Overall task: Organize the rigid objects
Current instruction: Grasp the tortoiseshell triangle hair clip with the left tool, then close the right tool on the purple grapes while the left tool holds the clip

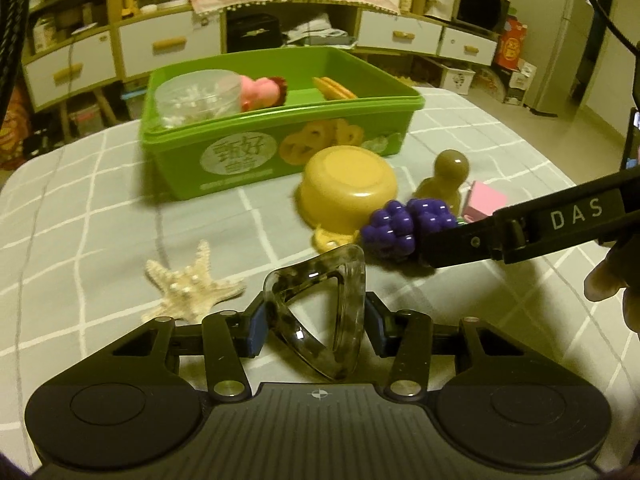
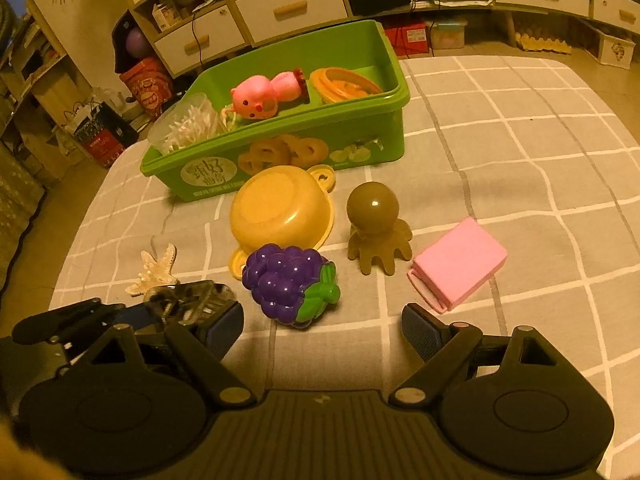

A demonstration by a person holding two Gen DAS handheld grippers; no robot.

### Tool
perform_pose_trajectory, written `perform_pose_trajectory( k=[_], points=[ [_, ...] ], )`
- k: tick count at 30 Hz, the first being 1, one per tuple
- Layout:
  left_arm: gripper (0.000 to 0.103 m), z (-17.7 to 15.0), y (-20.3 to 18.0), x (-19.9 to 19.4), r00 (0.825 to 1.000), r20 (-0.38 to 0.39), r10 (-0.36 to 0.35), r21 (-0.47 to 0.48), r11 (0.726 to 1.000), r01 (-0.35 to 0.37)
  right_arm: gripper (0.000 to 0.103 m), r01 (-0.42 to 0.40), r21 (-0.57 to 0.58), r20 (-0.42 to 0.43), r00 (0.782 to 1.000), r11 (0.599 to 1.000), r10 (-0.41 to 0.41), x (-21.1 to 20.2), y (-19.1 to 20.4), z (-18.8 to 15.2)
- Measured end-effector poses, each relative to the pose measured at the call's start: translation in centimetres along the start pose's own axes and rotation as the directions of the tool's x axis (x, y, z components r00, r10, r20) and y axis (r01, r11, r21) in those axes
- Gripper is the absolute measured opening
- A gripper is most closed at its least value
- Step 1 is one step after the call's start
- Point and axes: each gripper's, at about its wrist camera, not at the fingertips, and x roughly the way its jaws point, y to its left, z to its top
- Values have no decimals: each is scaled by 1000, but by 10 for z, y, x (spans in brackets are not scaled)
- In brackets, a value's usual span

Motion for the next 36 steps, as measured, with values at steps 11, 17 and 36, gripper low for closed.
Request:
perform_pose_trajectory(
  k=[11, 17, 36],
  points=[
    [54, -2, 12, -4, 1000, 6, 26, -37, 999, -26, 67, 71, -109, 31, 997, 992, -68, 18, 12, -3],
    [57, -3, 13, 0, 999, 7, 34, -39, 999, -34, 67, 113, -193, 68, 993, 975, -101, 23, 22, -8],
    [56, -5, 16, -1, 998, 32, 49, -46, 998, -48, 38, 138, -369, 148, 985, 919, -89, 27, 47, -19]
  ],
)
